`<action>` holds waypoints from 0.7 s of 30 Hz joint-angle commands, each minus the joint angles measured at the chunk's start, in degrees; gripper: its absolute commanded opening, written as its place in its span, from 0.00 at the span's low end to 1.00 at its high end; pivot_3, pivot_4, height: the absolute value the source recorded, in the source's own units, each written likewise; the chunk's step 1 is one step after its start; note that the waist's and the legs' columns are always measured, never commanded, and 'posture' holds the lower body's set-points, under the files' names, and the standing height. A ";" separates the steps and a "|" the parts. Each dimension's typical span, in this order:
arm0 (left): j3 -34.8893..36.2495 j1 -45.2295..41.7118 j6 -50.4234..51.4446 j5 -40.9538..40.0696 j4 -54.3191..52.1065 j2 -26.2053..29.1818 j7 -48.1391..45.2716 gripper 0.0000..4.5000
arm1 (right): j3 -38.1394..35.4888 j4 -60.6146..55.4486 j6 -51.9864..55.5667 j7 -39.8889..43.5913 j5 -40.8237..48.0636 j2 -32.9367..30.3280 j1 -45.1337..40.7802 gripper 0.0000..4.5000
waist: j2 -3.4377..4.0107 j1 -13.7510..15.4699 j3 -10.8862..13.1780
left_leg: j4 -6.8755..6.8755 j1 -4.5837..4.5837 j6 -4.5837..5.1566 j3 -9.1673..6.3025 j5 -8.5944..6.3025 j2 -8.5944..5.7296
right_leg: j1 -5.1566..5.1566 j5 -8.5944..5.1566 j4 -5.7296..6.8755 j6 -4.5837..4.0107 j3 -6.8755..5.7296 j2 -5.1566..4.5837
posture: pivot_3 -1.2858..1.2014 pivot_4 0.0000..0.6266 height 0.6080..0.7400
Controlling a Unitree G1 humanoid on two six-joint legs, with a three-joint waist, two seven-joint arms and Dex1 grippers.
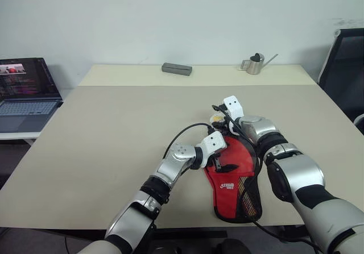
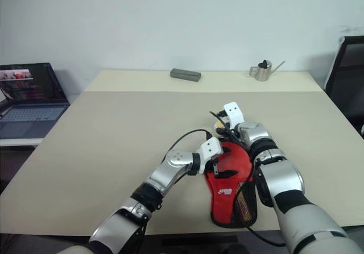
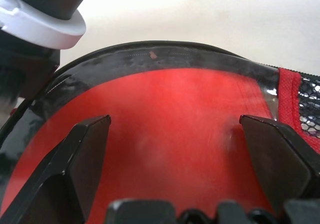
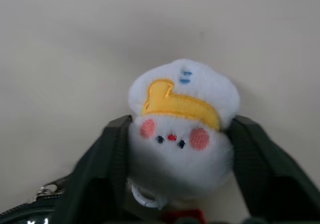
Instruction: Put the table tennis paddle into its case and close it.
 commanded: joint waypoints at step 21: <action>-2.36 3.75 0.36 2.63 2.88 0.97 -1.07 1.00 | -3.27 -4.97 -1.55 -3.21 0.48 -6.61 1.09 0.04 | -0.12 -0.05 -0.15 | 0.01 0.05 0.00 0.00 0.00 0.00 | 0.03 -0.02 0.10 -0.03 0.00 -0.01 | 0.52 0.24 1.00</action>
